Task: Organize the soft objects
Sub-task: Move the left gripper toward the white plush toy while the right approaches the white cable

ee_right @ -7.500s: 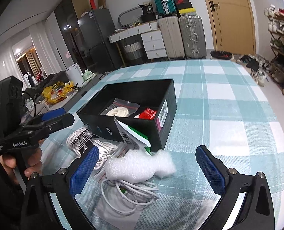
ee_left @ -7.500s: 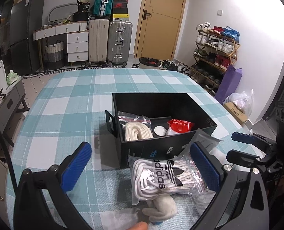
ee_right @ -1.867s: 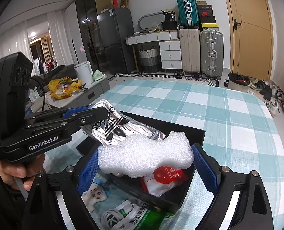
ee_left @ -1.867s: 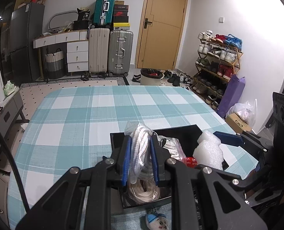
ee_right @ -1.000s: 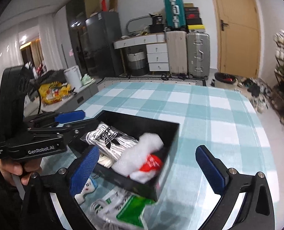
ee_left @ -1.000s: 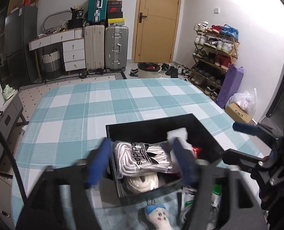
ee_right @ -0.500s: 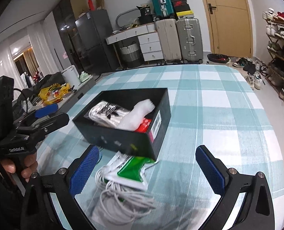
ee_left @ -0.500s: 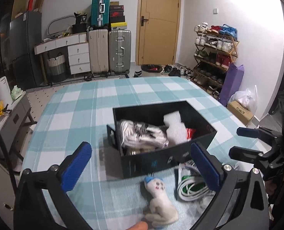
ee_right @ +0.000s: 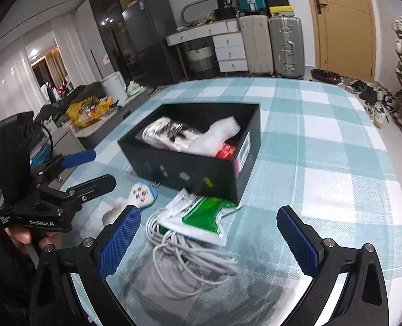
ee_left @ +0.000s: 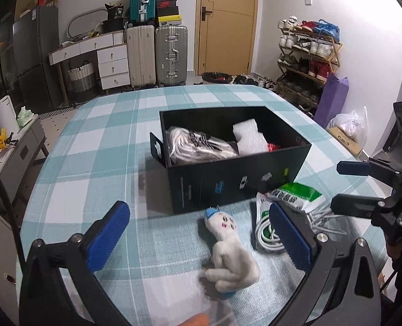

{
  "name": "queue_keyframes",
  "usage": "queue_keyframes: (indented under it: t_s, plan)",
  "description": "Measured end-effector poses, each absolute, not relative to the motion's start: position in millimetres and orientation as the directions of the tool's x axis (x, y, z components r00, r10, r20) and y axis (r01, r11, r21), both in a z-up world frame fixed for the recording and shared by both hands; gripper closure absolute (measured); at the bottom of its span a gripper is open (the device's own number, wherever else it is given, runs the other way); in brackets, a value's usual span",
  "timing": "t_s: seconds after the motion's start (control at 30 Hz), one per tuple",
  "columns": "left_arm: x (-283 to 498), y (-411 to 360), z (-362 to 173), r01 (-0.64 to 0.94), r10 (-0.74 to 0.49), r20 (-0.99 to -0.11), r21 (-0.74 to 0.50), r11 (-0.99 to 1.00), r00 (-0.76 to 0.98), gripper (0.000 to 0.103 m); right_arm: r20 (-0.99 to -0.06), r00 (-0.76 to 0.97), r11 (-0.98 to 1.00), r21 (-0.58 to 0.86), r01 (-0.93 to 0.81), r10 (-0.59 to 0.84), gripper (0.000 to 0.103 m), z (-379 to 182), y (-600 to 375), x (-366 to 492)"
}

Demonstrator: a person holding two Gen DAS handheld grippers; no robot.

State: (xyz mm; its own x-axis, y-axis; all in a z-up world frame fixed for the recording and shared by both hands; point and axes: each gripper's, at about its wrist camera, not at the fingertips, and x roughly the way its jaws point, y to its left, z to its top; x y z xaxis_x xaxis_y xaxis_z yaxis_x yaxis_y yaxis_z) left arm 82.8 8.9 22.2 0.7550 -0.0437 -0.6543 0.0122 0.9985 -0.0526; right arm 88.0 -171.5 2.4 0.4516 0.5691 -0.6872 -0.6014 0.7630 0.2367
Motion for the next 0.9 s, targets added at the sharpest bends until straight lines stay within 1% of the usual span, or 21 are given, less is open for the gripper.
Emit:
queue_keyframes:
  t_s: [0.27,0.53,0.8,0.9]
  plan:
    - [82,5,10,0.015,-0.055,-0.678,-0.064,0.998,0.733,0.000,-0.721,0.419,0.759,0.227,-0.611,0.553,0.001,-9,-162,88]
    - [82,1,-1,0.031,-0.069,-0.700,-0.067,0.997,0.710,0.000,-0.764,0.351,0.736,0.228,-0.638,0.541,0.001,-26,-155,88]
    - [81,-1,-8,0.034,-0.067,-0.719,-0.061,0.998,0.692,0.000,-0.769,0.303,0.696,0.243,-0.676,0.563,0.002,-32,-150,82]
    - [80,0,-10,0.037,-0.077,-0.725,-0.071,0.997,0.685,0.000,-0.769,0.280,0.668,0.242,-0.704,0.575,0.005,-32,-146,76]
